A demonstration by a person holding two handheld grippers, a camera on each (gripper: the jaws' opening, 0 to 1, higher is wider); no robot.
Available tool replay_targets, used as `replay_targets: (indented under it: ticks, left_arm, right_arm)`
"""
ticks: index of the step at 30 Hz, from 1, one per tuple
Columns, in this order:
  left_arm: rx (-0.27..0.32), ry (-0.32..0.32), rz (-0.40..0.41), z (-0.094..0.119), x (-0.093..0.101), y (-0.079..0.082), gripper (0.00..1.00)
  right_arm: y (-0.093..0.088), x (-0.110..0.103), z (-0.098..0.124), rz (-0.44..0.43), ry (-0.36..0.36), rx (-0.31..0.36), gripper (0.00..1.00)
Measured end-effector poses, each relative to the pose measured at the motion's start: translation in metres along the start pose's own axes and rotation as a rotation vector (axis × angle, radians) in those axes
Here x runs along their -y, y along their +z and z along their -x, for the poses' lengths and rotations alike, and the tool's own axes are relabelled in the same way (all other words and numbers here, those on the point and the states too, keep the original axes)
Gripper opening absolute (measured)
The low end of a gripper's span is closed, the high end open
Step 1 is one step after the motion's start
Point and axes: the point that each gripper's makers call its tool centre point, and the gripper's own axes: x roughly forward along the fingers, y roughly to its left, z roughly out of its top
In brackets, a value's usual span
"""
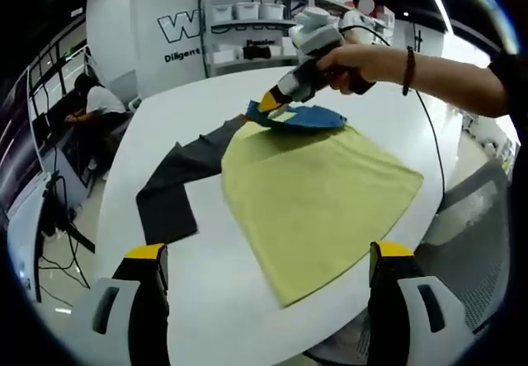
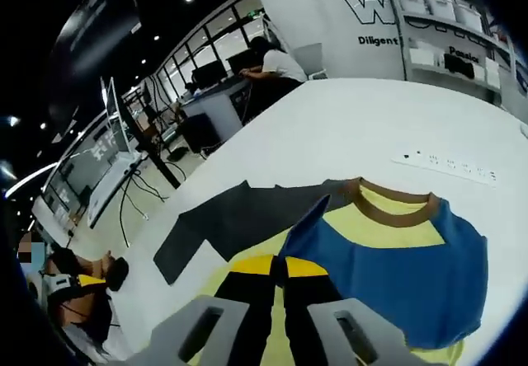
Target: Fold the garment on the visible template until the final outline fits inside the template.
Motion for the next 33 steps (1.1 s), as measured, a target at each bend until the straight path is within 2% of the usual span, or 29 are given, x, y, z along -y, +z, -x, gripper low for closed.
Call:
replay_targets:
  ticks: [13,22,29,33]
  left_arm:
    - [-0.002,0.004,0.013,0.002,-0.003,-0.005,0.99]
    - [-0.006,0.016,0.021,0.004,-0.01,-0.009,0.99]
    - [-0.012,0.009,0.021,0.002,-0.009,-0.011,0.99]
    - [-0.007,0.011,0.022,0.004,-0.011,-0.011,0.99]
  right_arm:
    - [-0.016,-0.012,-0.032,0.07,-0.004,-0.046,0.0]
    - [-0.036,-0.018,-0.052,0.134,0.009,-0.102,0.0]
    - [-0.045,-0.023,-0.06,0.144,0.034,-0.113,0.0]
    - [-0.049,-0.022,-0.068,0.114,0.048,-0.12,0.0]
